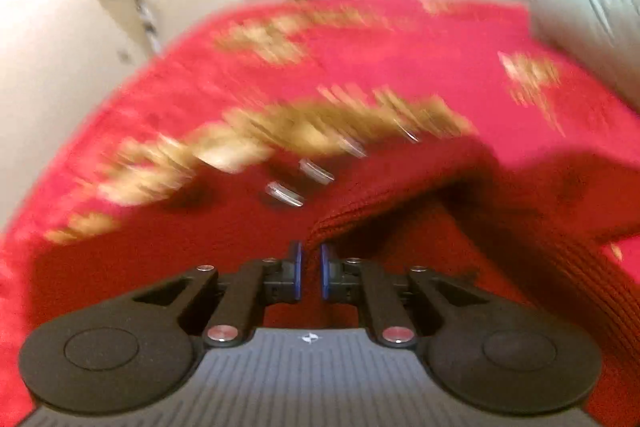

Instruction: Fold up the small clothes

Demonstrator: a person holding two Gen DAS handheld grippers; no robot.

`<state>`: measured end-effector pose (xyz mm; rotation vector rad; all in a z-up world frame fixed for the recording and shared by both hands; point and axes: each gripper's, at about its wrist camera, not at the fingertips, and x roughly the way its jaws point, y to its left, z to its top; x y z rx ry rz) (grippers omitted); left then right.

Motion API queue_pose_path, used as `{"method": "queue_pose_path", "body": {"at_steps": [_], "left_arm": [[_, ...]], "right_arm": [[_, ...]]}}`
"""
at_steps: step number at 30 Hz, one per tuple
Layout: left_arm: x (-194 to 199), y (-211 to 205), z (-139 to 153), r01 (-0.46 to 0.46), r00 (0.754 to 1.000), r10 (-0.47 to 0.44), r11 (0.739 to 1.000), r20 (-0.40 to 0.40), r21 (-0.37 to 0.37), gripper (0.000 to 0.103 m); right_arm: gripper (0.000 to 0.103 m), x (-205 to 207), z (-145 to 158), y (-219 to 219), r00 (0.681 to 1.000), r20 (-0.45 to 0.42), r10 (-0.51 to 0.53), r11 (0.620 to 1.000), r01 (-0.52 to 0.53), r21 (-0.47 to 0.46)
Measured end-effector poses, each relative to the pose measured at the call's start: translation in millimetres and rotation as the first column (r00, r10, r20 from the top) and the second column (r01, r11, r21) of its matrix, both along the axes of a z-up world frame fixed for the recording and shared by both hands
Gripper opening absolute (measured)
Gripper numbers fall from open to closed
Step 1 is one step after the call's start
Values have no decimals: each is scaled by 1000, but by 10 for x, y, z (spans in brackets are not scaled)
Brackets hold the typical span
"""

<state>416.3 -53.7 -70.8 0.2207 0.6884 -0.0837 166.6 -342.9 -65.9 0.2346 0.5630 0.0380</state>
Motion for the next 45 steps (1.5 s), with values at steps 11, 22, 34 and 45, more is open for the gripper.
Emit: {"method": "queue_pose_path", "body": {"at_steps": [11,22,34,45], "left_arm": [[-1565,3439,669,-696,684,719,694,123,-182,8],[-2256,4815,342,-863,330,934,241,-136,-444,21],[-1795,4813,-203,-881,431,816,290,-384,-373,17],[-1331,3899,193,-735,675,696,607,-244,-303,28]], "right_arm": [[9,-40,29,-5,998,-42,-43,999,43,-3],[9,-104,-22,194,998,-63,-25,998,21,-53],[27,-60,-142,69,994,-85,-76,997,73,-30],[49,574,-373,-801,962,-84,-261,931,274,243]]}}
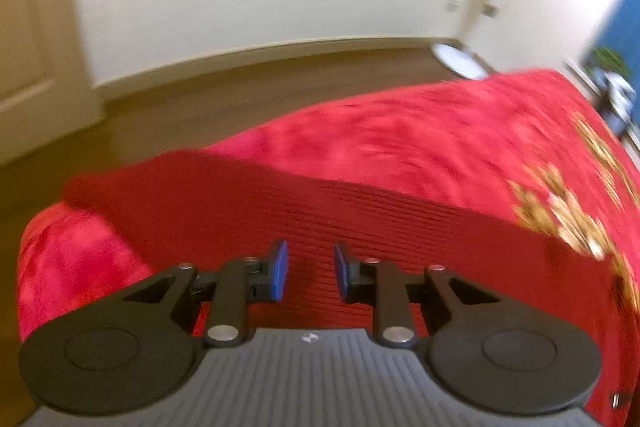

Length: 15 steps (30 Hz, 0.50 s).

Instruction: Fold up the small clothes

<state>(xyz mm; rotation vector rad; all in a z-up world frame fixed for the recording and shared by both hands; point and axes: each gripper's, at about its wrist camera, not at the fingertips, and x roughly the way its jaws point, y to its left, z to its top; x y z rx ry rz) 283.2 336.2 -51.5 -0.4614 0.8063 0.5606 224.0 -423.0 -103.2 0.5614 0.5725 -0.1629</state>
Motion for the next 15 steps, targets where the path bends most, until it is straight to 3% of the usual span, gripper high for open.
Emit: {"method": "queue_pose_path", "body": {"at_steps": [2,7,9,10,11,12,13,15], "left_arm": [[79,-185,34,68,998,-69,997,11,38,29],[285,-482,17,195,981,-195,978,-1,80,29],[234,-546,81,221,975,-222,971,4,88,29],[252,-583,85,235,972,-236,967,8,96,29],[262,-605,100,245,969,-248,964,9,103,29],[258,-639,125,253,967,-256,961,11,111,29],[261,-671,148,263,964,-266,957,11,121,29],[264,-708,168,280,959,-284,951,10,132,29]], "right_arm": [[50,255,-215,-197,998,-42,-38,993,42,115],[49,746,-556,-460,986,-96,-133,945,155,289],[49,895,-602,-499,982,-99,-158,938,180,295],[43,975,-621,-522,980,-106,-168,938,192,287],[26,1049,-629,-541,977,-115,-180,940,205,273],[19,1112,-623,-560,974,-124,-187,945,213,249],[14,1171,-616,-584,973,-134,-189,952,215,219],[12,1282,-543,-632,975,-126,-184,969,201,141]]}}
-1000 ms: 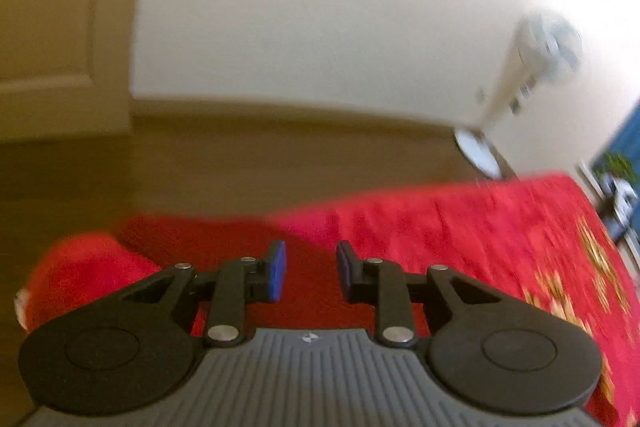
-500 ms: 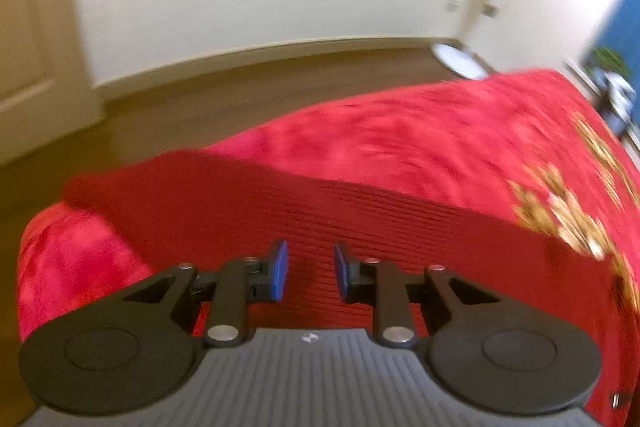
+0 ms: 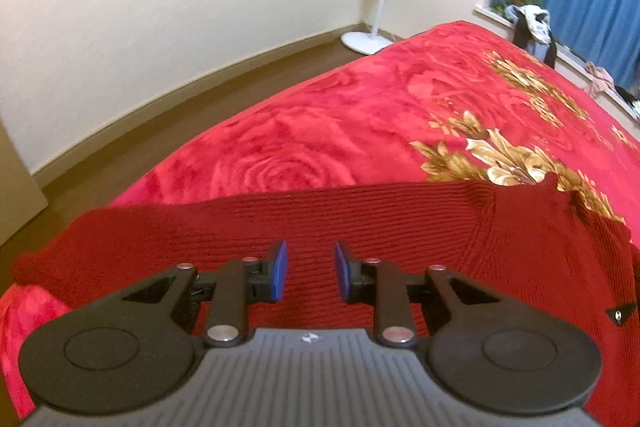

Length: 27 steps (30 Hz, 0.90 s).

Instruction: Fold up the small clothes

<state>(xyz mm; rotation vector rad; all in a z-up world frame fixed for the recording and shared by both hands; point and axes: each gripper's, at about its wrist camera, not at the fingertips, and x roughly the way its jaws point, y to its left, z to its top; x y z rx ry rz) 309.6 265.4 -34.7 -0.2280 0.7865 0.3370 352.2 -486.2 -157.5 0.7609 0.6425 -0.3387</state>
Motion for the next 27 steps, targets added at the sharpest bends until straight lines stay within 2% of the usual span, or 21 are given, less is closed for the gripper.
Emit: {"method": "queue_pose_path", "body": {"at_steps": [2,4,5,6,8,12,14,16,19,21,24,27], "left_arm": [[-10,-3,18,12,1000,-12,1000,-3,7,29],[-8,-13,16,31,999,-31,999,-10,9,29],[-5,-26,13,44,999,-43,999,-15,14,29],[8,-42,0,56,998,-56,998,-20,18,29],[39,-76,-28,92,995,-92,996,-26,5,29],[74,-197,-75,185,982,-186,981,-18,-50,29],[73,-302,-89,250,968,-251,966,-11,-62,29],[56,-401,-94,301,954,-301,951,2,-67,29],[17,-497,-104,337,942,-336,937,18,-91,29],[-24,-550,-121,358,934,-358,927,23,-110,29],[-158,-620,-99,374,927,-372,922,38,-100,29],[-335,-614,-76,370,929,-367,921,45,-126,29]], "right_arm": [[11,45,212,-144,999,35,2,993,3,-121],[11,25,417,-417,993,90,-71,974,89,-206],[11,28,452,-560,990,87,-107,963,125,-239],[11,47,438,-688,990,60,-125,958,136,-253],[11,116,306,-856,995,-9,-99,964,93,-250],[14,153,133,-816,997,-74,-26,942,0,-335],[27,154,150,-814,996,-78,-48,945,20,-326],[30,26,226,-782,996,-66,-68,950,44,-308],[30,-266,359,-581,997,-18,71,969,-73,-234],[30,-544,455,-363,982,3,188,965,-184,-187],[31,-1014,552,18,939,-7,343,930,-341,-137],[38,-1503,591,372,892,-42,449,884,-451,-120]]}}
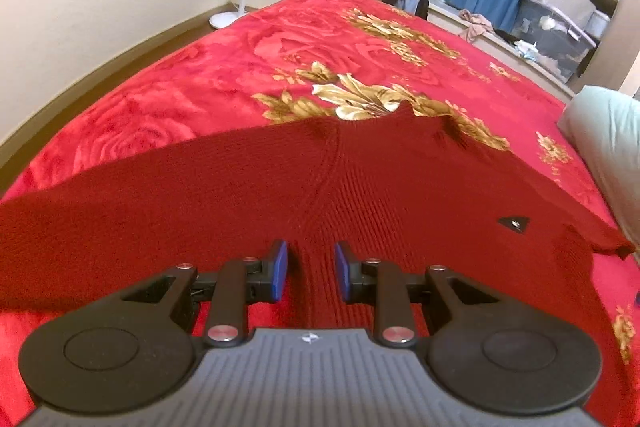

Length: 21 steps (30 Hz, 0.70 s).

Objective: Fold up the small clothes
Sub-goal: 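Smooth the sweater body with the left tool while the right tool straightens the sleeve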

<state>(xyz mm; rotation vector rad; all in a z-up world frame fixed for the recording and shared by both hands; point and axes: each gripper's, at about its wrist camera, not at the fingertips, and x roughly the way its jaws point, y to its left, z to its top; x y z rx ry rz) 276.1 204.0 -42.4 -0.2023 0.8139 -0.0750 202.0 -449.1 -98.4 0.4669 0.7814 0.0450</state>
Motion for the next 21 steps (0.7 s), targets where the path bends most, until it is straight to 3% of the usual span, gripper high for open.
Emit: {"method": "queue_pose_path", "body": {"at_steps": [5,8,15,16,19,21], "left_arm": [[-495,-56,6,18,999,-18,1000,-29,-11,29],[-873,-97,-54,58,997,-59,998,-58,-16,29],[-1550,-174,-481,46,975,-61,996,-212,-78,29],[-1611,-211,-535,44,973,-59,997,-225,-70,29],[-1718,-334,-655,48,967,-43,999,-253,12,33],[-1755,-368,-676,45,969,-32,998,-244,47,33]], "right_arm": [[42,-489,-150,352,994,-103,46,994,-56,-95],[42,-613,-314,445,981,-189,35,995,-53,-90],[42,-958,-395,628,986,-159,57,977,-88,-195],[40,-962,-418,636,986,-157,62,976,-93,-199],[13,-1010,-415,665,986,-148,76,976,-104,-191],[12,-1044,-375,675,988,-137,70,977,-96,-192]]}}
